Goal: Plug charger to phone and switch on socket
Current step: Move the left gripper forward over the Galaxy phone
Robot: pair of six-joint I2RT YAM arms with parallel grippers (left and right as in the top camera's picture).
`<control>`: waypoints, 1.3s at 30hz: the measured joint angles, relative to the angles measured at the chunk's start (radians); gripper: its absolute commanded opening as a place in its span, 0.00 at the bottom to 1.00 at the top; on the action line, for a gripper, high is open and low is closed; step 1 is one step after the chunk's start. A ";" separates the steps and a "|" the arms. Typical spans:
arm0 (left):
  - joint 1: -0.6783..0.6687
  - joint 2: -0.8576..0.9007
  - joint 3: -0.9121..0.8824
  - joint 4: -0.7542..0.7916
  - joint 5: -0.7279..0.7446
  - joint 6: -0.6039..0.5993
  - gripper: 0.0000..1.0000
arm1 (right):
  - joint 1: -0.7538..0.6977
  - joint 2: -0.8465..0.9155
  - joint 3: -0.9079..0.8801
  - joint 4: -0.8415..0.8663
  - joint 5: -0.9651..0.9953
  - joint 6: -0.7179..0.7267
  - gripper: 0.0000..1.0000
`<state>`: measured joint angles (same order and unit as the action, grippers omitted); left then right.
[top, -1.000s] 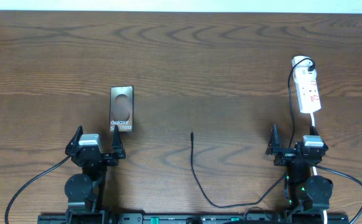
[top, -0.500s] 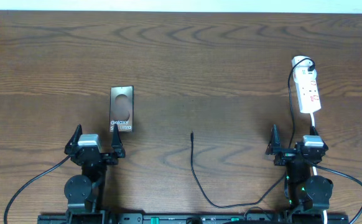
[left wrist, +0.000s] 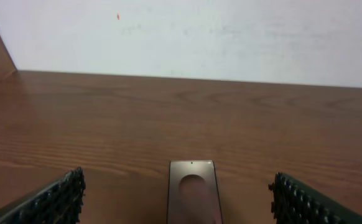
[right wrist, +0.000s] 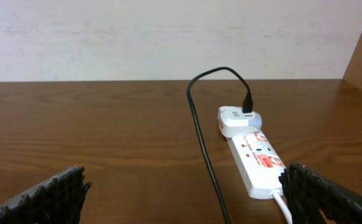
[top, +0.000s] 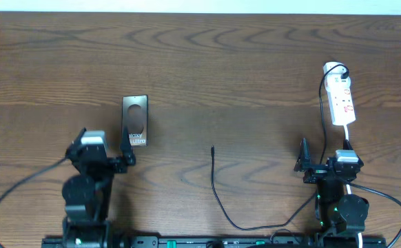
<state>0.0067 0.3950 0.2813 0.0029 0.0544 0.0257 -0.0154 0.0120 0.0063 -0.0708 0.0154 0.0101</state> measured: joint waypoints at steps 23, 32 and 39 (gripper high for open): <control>0.000 0.914 0.930 -0.589 0.015 0.000 0.94 | 0.000 0.000 0.000 0.000 0.000 0.000 0.99; 0.000 1.122 1.089 -0.804 0.016 0.001 0.94 | 0.000 0.000 0.000 0.000 0.000 0.000 0.99; 0.000 1.287 1.090 -0.866 0.067 0.001 0.94 | 0.000 0.000 0.000 0.000 0.000 0.000 0.99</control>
<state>0.0067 1.6817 1.3712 -0.8631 0.1215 0.0265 -0.0154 0.0120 0.0063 -0.0704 0.0151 0.0101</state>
